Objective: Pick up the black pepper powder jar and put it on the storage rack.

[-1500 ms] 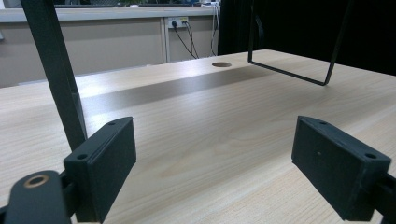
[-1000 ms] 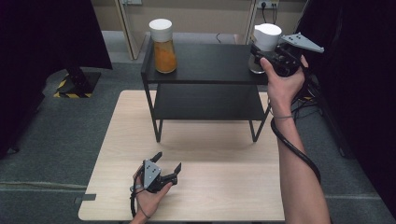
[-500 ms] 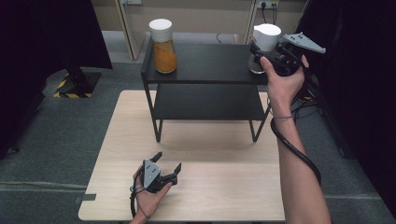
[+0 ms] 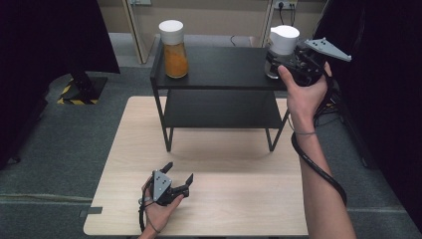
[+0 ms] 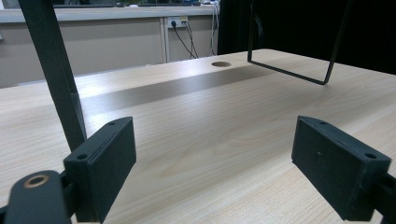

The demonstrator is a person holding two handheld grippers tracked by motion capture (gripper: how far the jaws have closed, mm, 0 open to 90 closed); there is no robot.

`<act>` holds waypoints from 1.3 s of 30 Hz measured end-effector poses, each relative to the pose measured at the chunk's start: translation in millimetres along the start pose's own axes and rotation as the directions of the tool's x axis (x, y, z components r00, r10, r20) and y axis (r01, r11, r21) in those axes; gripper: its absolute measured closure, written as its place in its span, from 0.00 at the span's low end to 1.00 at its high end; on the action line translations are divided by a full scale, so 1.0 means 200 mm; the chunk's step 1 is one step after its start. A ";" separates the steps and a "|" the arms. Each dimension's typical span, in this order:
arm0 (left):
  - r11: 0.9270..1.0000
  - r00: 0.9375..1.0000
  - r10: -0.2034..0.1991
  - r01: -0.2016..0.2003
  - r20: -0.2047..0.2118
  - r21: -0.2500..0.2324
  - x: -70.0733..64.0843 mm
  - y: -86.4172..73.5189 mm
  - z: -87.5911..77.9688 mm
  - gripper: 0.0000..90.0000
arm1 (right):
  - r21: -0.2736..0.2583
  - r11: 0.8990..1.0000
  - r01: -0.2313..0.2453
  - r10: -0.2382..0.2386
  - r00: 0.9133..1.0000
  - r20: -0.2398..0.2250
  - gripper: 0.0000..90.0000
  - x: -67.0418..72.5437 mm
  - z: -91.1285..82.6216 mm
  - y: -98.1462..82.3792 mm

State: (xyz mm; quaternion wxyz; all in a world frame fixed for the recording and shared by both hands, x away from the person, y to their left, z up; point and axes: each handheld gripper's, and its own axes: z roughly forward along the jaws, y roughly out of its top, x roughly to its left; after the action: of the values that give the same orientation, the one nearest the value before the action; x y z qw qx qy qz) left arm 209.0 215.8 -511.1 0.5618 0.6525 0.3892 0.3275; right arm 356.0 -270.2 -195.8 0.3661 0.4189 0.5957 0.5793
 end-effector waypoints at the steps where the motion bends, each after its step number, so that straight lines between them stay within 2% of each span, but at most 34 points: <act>1: 1.000 1.000 0.000 0.000 0.000 0.000 0.00 0.00 0.00 0.15 | 0.001 1.000 0.000 0.000 1.000 0.000 0.07 0.00 -0.01 0.00; 9: 1.000 1.000 0.000 0.000 0.001 0.000 0.00 0.00 0.00 0.15 | -0.024 1.000 -0.012 0.012 1.000 -0.014 0.06 0.03 -0.08 -0.04; 13: 1.000 1.000 0.001 -0.001 0.000 -0.001 0.00 0.00 0.00 0.15 | -0.033 0.999 -0.003 0.002 1.000 -0.015 0.06 0.04 -0.12 -0.06; 18: 1.000 1.000 0.001 -0.001 0.000 0.001 0.00 0.00 0.00 0.15 | -0.028 1.000 -0.005 0.005 1.000 -0.017 0.06 0.03 -0.16 -0.08; 25: 1.000 1.000 0.000 0.000 0.000 0.001 0.00 0.00 0.00 0.15 | -0.018 1.000 -0.021 0.021 0.999 -0.043 0.06 0.03 -0.24 -0.14; 27: 1.000 1.000 -0.001 0.001 -0.001 0.002 0.00 0.00 0.00 0.15 | -0.017 1.000 -0.008 0.008 0.999 -0.046 0.06 0.03 -0.26 -0.16; 39: 1.000 1.000 -0.001 0.001 -0.002 0.002 0.00 0.00 0.00 0.15 | -0.015 1.000 -0.006 0.005 0.997 -0.075 0.06 0.03 -0.37 -0.28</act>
State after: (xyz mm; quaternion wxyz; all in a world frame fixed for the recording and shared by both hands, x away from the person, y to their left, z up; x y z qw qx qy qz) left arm 208.9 215.7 -510.7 0.5607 0.6527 0.3903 0.3276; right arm 281.1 -292.1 -246.7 0.3452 0.3958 0.6033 0.6001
